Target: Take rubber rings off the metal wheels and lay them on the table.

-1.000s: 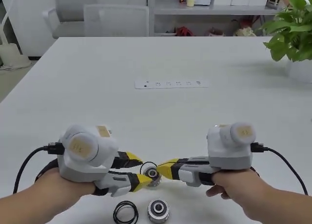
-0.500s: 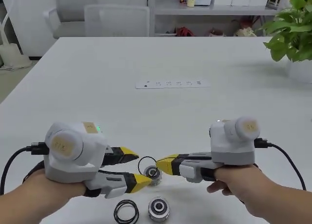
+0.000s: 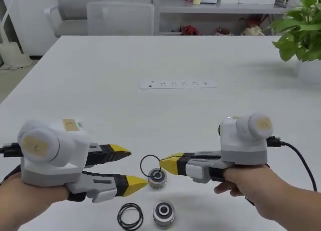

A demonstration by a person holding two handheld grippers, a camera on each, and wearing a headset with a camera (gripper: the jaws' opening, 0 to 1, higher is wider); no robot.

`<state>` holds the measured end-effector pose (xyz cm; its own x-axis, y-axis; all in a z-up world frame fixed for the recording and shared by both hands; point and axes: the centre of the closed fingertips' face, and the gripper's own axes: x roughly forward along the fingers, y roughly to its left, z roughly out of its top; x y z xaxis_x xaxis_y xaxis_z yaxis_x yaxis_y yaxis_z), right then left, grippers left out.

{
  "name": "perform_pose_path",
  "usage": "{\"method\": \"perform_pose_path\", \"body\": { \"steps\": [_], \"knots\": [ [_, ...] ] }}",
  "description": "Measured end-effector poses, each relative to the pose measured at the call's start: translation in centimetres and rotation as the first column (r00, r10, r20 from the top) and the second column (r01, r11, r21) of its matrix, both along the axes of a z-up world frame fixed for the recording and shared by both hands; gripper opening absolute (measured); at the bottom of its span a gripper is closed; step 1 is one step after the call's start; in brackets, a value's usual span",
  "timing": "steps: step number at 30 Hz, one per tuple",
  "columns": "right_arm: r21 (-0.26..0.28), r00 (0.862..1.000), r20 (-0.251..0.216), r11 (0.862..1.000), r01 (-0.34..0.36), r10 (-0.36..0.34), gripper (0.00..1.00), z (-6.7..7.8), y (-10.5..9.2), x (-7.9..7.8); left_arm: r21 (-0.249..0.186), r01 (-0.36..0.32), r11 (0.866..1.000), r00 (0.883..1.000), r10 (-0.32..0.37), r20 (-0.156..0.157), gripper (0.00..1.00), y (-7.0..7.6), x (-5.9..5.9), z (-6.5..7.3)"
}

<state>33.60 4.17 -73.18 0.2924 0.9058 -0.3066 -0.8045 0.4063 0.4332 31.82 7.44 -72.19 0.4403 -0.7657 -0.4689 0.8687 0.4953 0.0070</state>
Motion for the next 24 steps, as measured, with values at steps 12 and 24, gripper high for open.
{"method": "perform_pose_path", "body": {
  "steps": [12,24],
  "knots": [
    [0.006,0.999,0.003,0.999,-0.045,0.045,0.00,0.8,0.9,-1.4,0.007,0.010,1.000,1.000,-0.010,0.016,0.52,1.1,-1.5,0.9],
    [0.002,0.996,-0.012,0.996,-0.089,0.089,0.00,0.5,1.9,-2.9,0.022,-0.003,1.000,1.000,0.002,0.011,0.56,2.7,-2.8,0.6]
  ]
}}
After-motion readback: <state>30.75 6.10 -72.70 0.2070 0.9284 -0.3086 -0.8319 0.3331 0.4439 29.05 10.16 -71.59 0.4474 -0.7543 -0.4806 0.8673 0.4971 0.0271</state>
